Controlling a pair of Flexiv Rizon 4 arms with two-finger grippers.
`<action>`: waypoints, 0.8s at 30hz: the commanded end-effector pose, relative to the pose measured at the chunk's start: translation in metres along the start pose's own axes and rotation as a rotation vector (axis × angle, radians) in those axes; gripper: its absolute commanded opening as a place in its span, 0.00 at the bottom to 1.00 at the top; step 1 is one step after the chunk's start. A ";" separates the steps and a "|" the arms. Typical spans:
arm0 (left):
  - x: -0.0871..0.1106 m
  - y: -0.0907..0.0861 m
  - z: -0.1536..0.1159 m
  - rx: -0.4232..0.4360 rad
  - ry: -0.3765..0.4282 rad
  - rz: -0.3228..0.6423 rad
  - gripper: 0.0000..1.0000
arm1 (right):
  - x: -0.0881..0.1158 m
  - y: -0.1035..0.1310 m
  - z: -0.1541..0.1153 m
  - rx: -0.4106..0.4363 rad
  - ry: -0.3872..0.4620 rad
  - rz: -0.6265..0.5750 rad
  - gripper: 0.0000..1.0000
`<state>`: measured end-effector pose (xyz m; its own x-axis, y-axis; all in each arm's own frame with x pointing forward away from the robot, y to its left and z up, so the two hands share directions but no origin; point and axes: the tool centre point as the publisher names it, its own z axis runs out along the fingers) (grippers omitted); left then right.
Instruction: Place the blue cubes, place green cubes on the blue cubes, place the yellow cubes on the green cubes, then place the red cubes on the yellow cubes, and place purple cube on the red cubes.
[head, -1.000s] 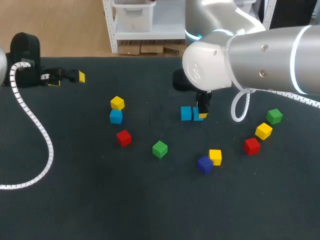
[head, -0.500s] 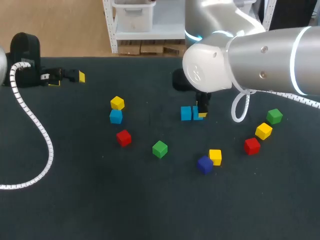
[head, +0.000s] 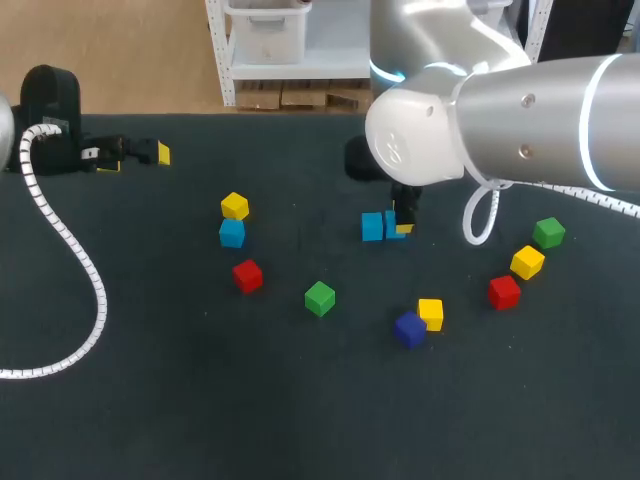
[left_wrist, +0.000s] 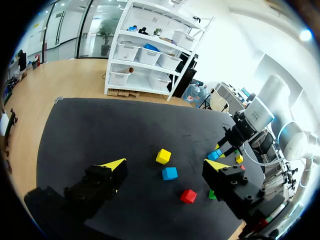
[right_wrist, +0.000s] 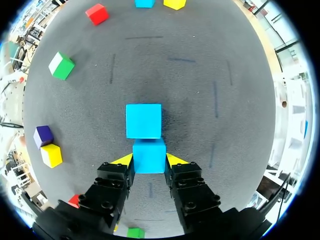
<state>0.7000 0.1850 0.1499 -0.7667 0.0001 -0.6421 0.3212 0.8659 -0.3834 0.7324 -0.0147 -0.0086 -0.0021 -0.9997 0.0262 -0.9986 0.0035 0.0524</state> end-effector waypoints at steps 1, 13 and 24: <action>0.000 0.000 0.000 0.000 0.000 0.000 1.00 | 0.001 -0.001 0.004 0.002 -0.004 0.001 0.09; 0.000 0.000 0.000 0.000 0.000 0.000 1.00 | 0.000 -0.001 0.003 0.007 -0.005 0.008 1.00; 0.000 0.000 0.000 0.000 0.000 0.000 1.00 | 0.005 -0.004 -0.004 0.022 -0.015 0.020 1.00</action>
<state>0.7000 0.1850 0.1499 -0.7667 0.0001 -0.6421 0.3212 0.8659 -0.3834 0.7393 -0.0154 -0.0086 -0.0195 -0.9996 0.0205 -0.9991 0.0202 0.0370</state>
